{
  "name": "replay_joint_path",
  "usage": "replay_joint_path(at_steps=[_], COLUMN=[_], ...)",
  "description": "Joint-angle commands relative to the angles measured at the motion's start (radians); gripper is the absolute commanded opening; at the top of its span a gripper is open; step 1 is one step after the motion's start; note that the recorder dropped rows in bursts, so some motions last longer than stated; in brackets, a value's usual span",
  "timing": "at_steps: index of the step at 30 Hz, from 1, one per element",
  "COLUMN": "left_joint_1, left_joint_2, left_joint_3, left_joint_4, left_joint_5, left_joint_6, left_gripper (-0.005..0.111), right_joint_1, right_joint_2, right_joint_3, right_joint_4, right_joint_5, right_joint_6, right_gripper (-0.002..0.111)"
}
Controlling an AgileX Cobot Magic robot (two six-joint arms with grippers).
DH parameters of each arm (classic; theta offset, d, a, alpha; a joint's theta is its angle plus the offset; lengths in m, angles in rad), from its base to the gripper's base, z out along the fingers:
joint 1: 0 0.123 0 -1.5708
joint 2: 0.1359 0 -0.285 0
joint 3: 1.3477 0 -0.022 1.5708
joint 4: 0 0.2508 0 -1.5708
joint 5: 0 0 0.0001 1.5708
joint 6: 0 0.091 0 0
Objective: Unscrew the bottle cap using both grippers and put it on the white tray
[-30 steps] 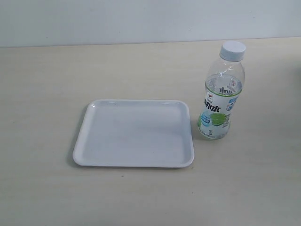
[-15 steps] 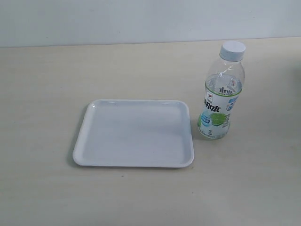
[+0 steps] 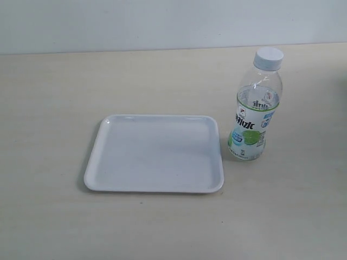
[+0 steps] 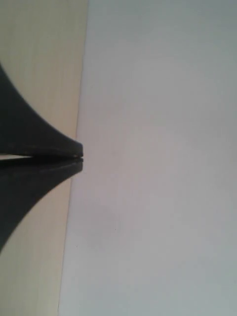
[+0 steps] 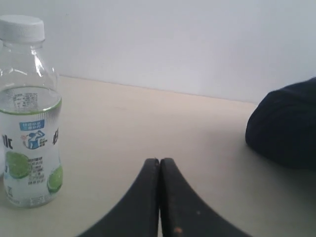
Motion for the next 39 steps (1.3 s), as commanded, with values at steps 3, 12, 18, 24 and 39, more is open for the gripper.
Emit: replay_joint_path(at_steps=[3, 12, 18, 24, 39], left_joint_1=[0.002, 0.002, 0.002, 0.002, 0.002], left_joint_2=[-0.006, -0.006, -0.006, -0.006, -0.006], left_joint_3=[-0.001, -0.001, -0.001, -0.001, -0.001], left_joint_4=[-0.002, -0.002, -0.002, -0.004, -0.004], left_joint_5=[0.082, 0.103, 0.106, 0.106, 0.106], left_joint_6=[-0.006, -0.004, -0.004, -0.008, -0.009], left_gripper=[0.0, 0.0, 0.0, 0.0, 0.0], right_joint_1=[-0.005, -0.005, -0.005, -0.005, -0.003], right_joint_2=[-0.007, -0.007, -0.007, 0.135, 1.012], right_joint_3=[0.005, 0.005, 0.005, 0.005, 0.005], right_joint_4=[-0.022, 0.177, 0.285, 0.294, -0.003], right_joint_5=[-0.15, -0.204, -0.385, -0.659, -0.994], right_joint_6=[-0.001, 0.002, 0.056, 0.084, 0.113], right_gripper=[0.0, 0.0, 0.0, 0.0, 0.0])
